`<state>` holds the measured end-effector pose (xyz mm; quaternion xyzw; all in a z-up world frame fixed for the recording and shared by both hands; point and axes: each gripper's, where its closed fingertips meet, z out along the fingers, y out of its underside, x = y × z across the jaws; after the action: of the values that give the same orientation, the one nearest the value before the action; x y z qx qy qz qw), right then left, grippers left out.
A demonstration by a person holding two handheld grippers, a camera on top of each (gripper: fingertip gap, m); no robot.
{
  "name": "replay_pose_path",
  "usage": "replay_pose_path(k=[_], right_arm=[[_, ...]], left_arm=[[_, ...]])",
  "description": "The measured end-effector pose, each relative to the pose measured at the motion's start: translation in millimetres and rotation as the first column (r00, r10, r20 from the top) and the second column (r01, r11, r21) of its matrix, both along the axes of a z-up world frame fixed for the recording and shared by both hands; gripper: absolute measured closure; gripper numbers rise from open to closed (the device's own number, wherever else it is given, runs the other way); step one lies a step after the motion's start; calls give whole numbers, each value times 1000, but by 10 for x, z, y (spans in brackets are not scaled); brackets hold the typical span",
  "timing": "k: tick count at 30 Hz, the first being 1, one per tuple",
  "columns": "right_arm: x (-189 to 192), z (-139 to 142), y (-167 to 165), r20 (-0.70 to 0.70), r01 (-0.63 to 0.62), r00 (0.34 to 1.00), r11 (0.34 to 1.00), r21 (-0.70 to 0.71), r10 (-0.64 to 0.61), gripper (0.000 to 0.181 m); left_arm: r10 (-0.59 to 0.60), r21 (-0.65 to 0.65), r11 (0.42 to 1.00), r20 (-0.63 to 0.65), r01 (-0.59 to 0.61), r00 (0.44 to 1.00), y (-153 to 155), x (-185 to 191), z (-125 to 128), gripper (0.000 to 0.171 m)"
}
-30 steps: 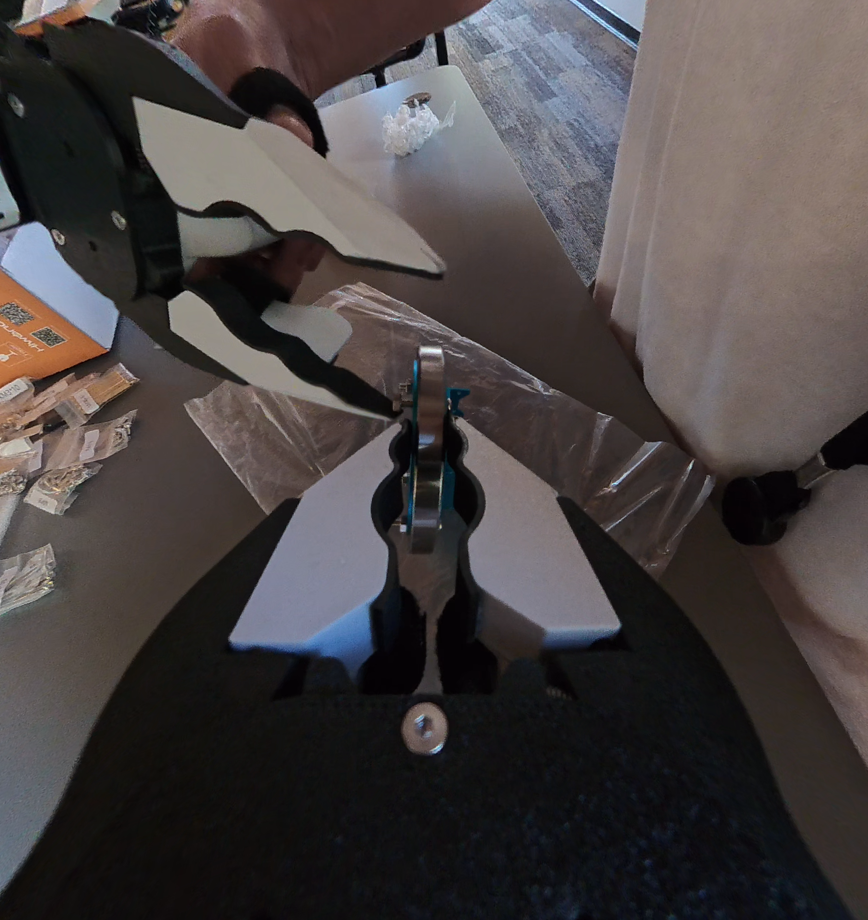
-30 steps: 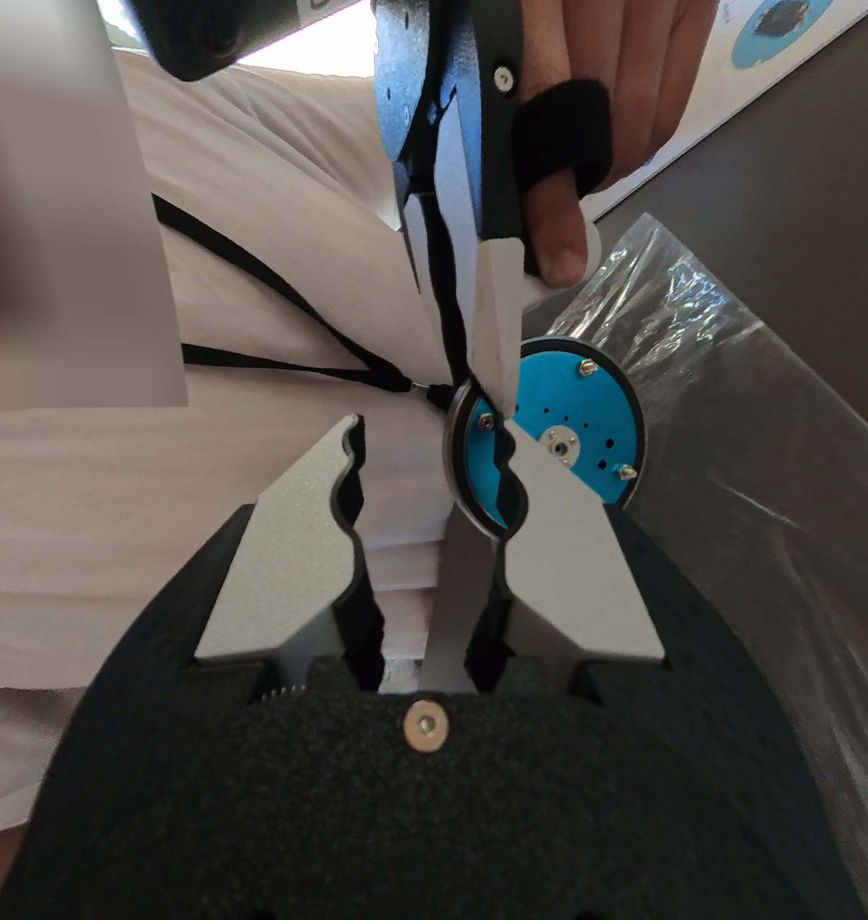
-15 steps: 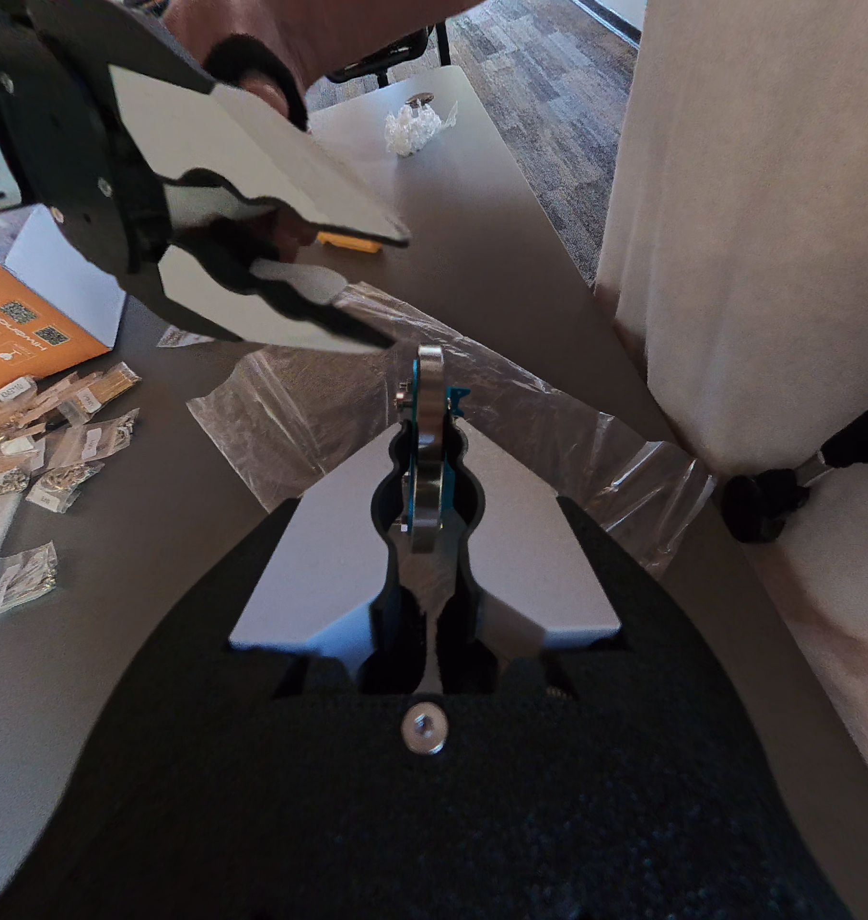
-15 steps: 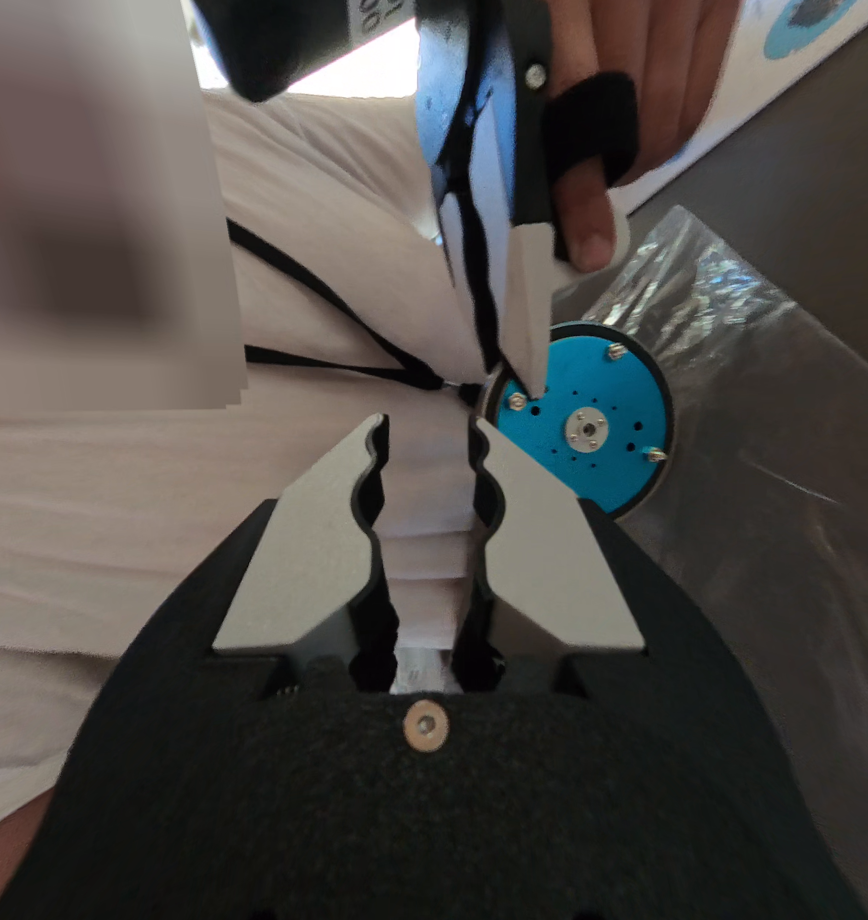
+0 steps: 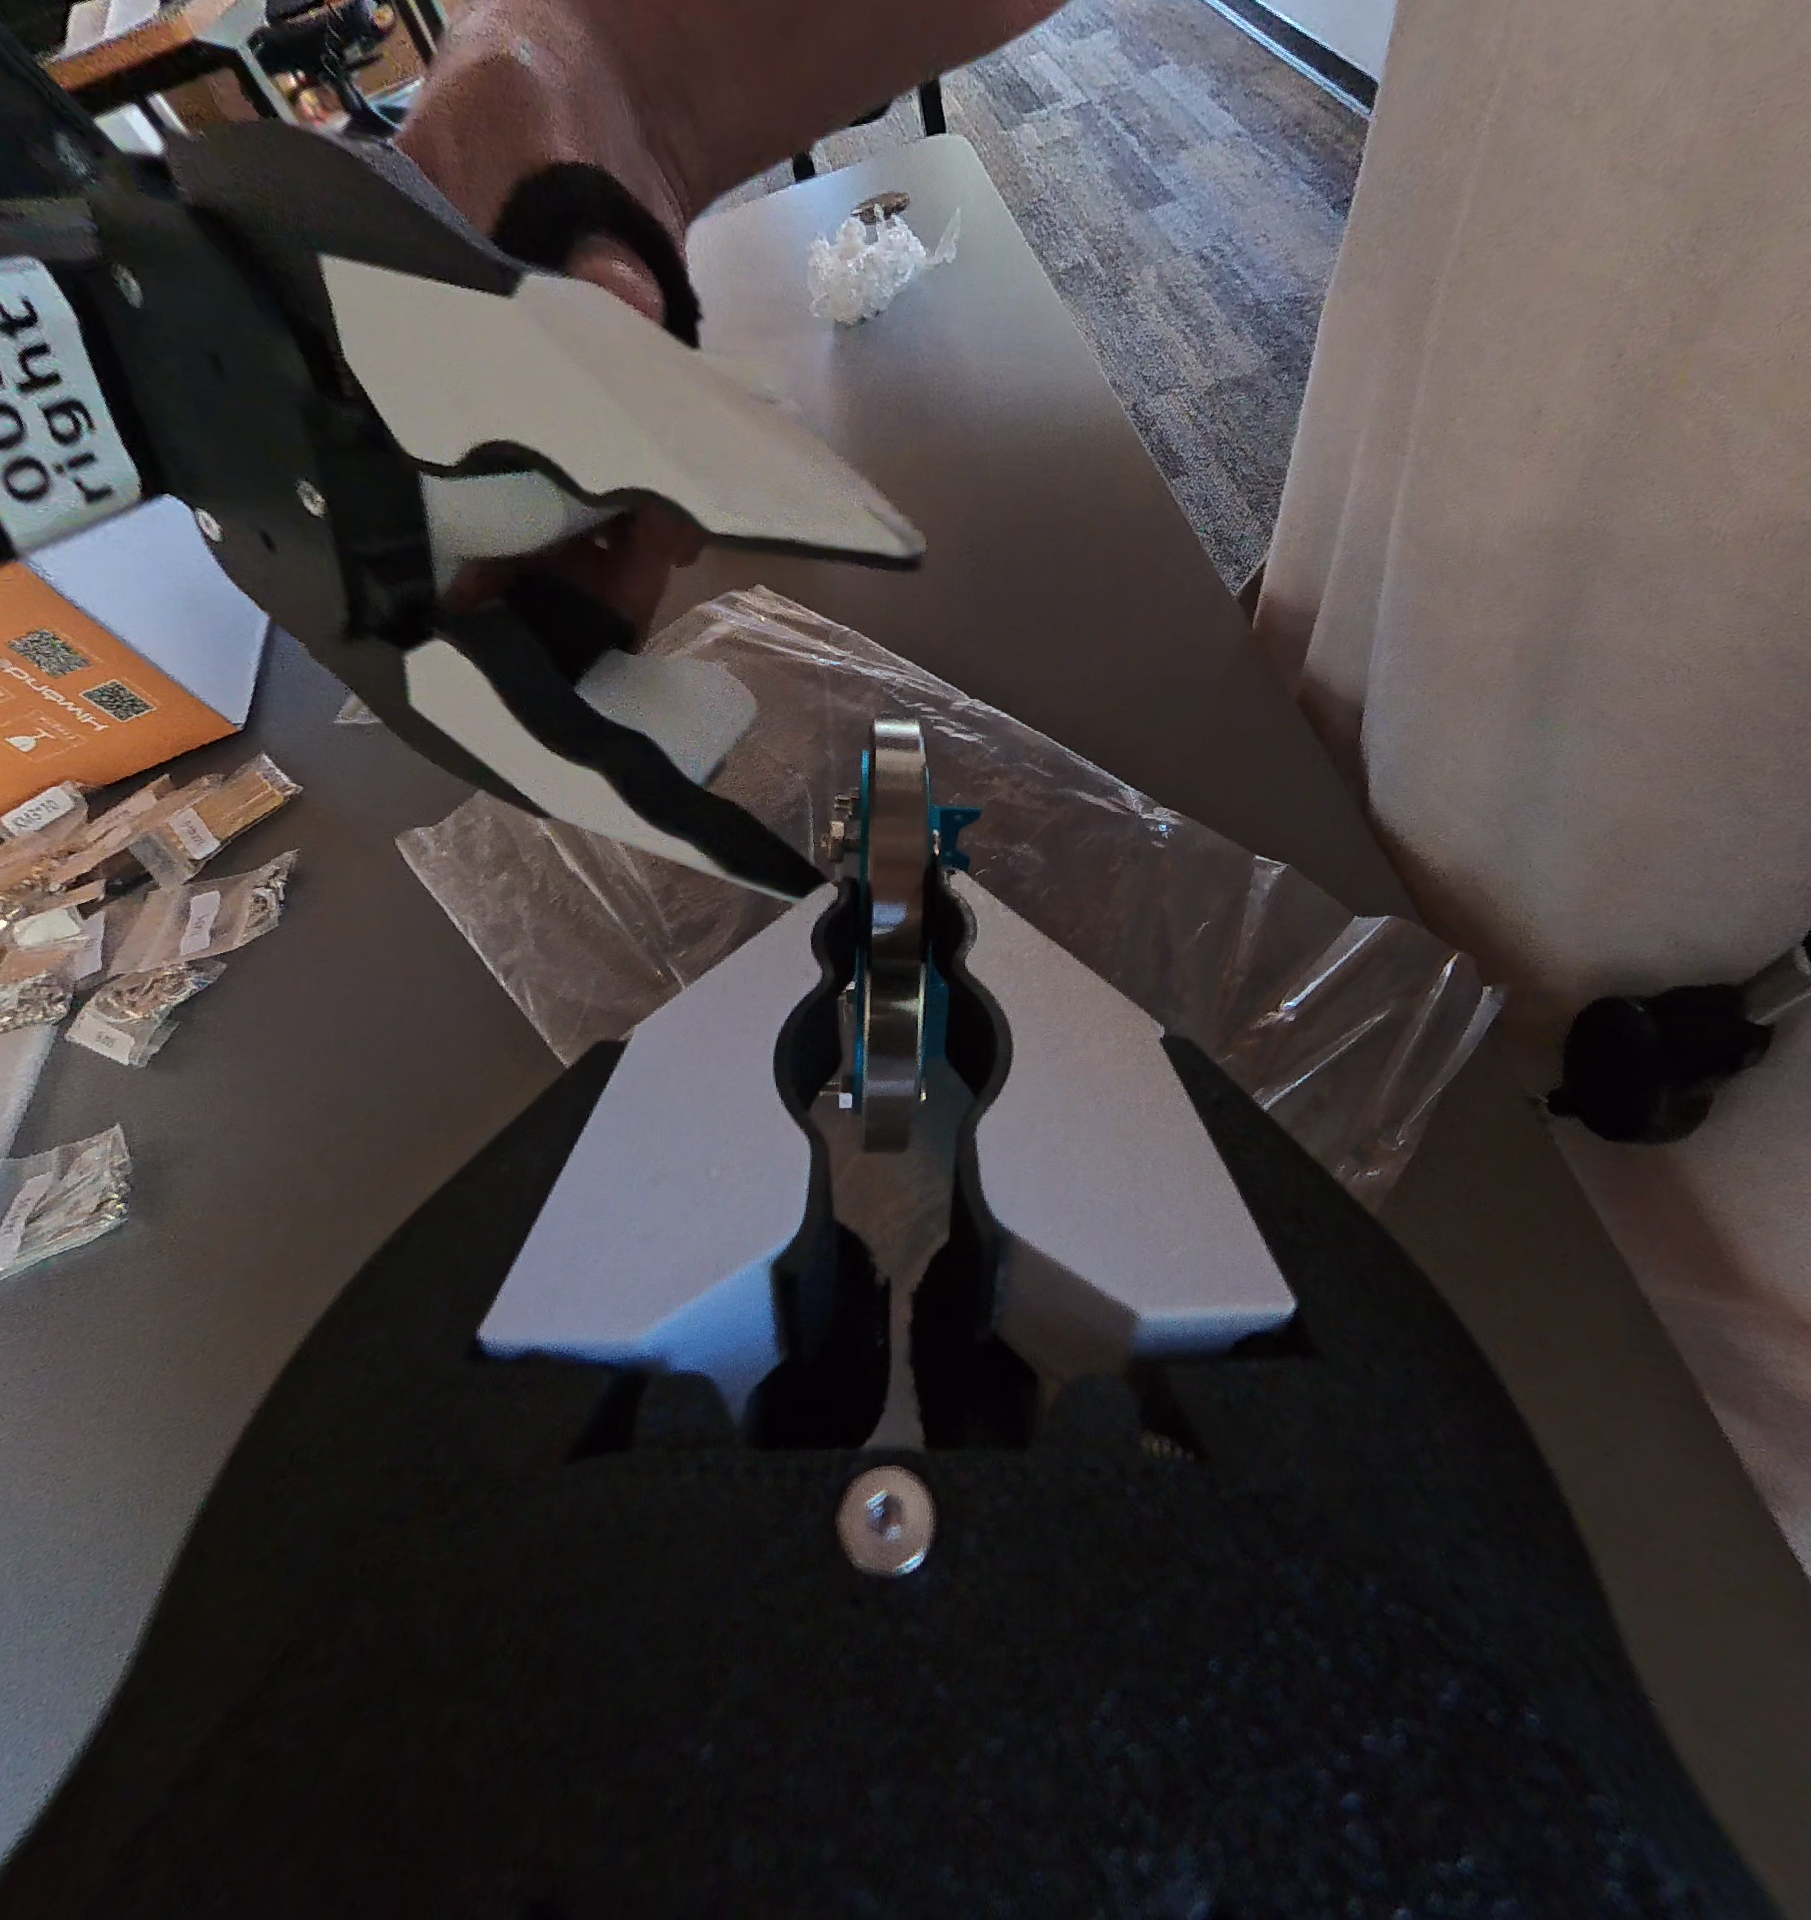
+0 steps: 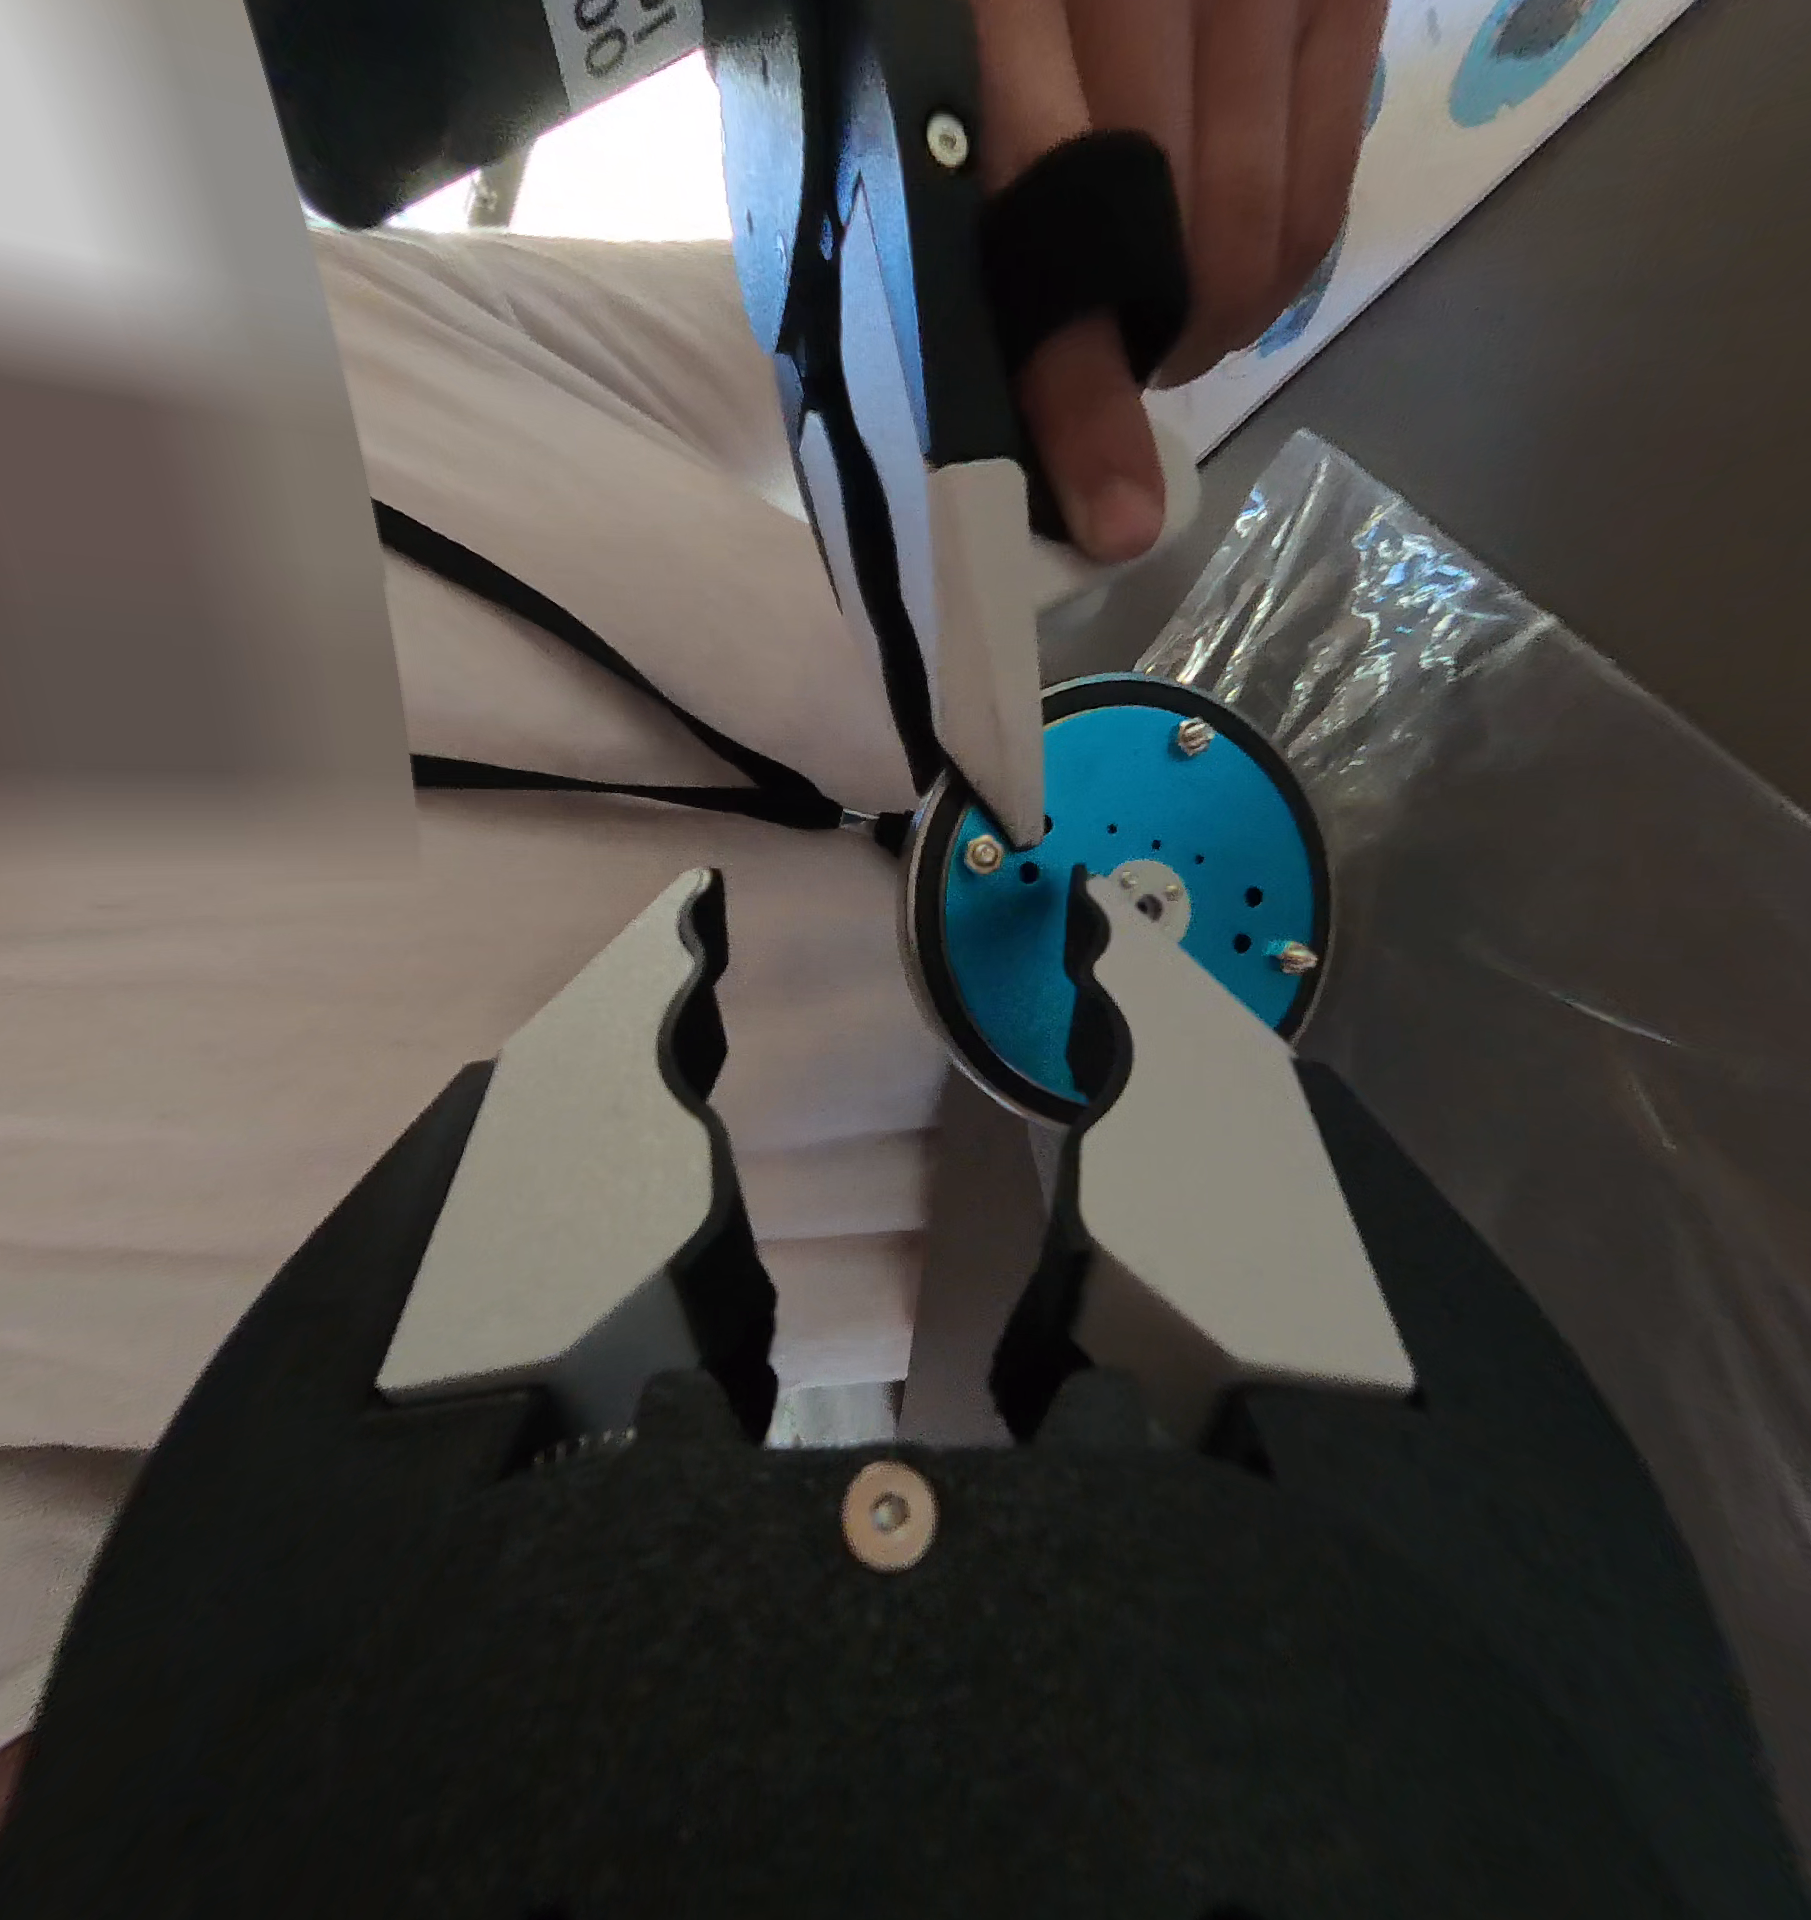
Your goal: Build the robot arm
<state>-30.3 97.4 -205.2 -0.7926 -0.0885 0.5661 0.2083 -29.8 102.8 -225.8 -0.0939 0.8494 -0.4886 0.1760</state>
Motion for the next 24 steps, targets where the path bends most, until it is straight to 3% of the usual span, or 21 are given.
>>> replay_pose_path(k=[2, 4, 5, 7, 10, 13, 15, 16, 17, 18, 21, 24], right_arm=[[-58, 27, -19, -31, -10, 999, 1000, -2, 10, 117], [-34, 147, -80, -84, -1, 996, 1000, 0, 1, 127], [-11, 243, -114, -126, 10, 992, 1000, 23, -6, 143], [59, 293, -112, -131, 76, 989, 996, 48, -69, 138], [85, 71, -42, -28, 142, 990, 988, 53, -140, 116], [-59, 86, -45, -95, 114, 989, 993, 38, -110, 110], [-55, 186, -82, -131, 118, 985, 992, 39, -112, 113], [-41, 324, -135, -192, 110, 977, 991, 76, -93, 132], [2, 477, -146, -267, 140, 958, 985, 104, -108, 136], [67, 467, -107, -255, 191, 954, 977, 99, -161, 133], [114, 84, -46, -59, 231, 972, 970, 75, -227, 112], [-55, 82, -24, -116, 200, 974, 978, 59, -192, 106]], left_arm=[[-6, 3, 1000, 1, 6, 1000, -6, -16, -4, 159], [-1, 3, 1000, 6, 1, 1000, -6, -9, -1, 159], [0, 2, 1000, 4, 0, 1000, -3, -7, -1, 159], [0, -3, 1000, 0, 0, 1000, -1, -6, 2, 159], [-1, -5, 1000, -2, 1, 1000, -6, -6, 4, 159], [-6, -13, 1000, -9, 6, 1000, -8, -13, 4, 159], [-4, -16, 1000, -9, 4, 1000, -5, -9, 5, 159], [-2, -13, 1000, -7, 1, 1000, -2, -6, 6, 159], [1, -11, 1000, -6, -1, 1000, 0, -2, 8, 159], [2, -11, 1000, -7, -2, 1000, 1, -1, 8, 159], [3, -12, 1000, -5, -3, 1000, -1, 0, 9, 159], [0, -19, 1000, -10, 0, 1000, -2, 0, 10, 159]])
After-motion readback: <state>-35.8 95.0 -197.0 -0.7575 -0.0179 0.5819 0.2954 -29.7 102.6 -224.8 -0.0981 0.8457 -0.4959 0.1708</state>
